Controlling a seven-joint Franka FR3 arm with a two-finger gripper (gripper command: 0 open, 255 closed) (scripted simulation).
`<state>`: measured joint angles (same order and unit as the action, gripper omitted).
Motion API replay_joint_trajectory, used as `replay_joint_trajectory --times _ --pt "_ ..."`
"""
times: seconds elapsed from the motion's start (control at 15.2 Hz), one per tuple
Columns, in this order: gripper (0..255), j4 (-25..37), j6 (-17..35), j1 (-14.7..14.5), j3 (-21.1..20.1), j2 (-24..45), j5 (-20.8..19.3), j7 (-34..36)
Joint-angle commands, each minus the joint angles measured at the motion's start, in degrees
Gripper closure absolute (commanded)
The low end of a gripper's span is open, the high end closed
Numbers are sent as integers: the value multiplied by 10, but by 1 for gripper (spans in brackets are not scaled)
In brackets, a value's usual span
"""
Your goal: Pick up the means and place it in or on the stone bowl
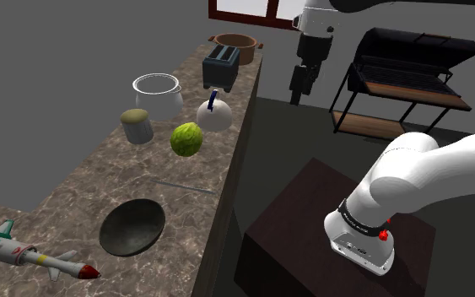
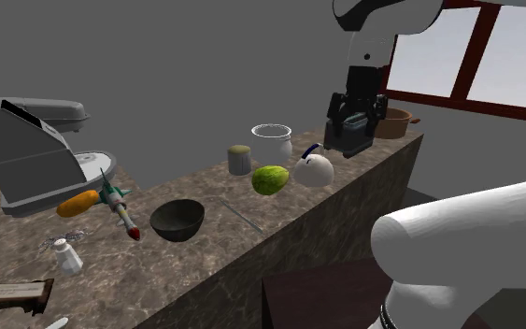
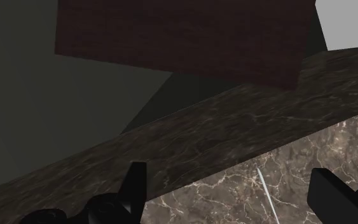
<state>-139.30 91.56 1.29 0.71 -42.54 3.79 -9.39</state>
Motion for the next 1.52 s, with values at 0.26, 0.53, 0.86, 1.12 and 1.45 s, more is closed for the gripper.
replay_joint_trajectory --times 0.26,0.53,0.86,1.12,1.45 --pt "0 -21 76 -18 -23 51 12 2" --pt "0 -30 151 -34 -47 114 20 5" --pt "0 -25 241 -53 -76 204 24 11" --pt "0 -7 307 -64 -99 284 19 19" --pt "0 31 377 -78 -124 390 -3 38"
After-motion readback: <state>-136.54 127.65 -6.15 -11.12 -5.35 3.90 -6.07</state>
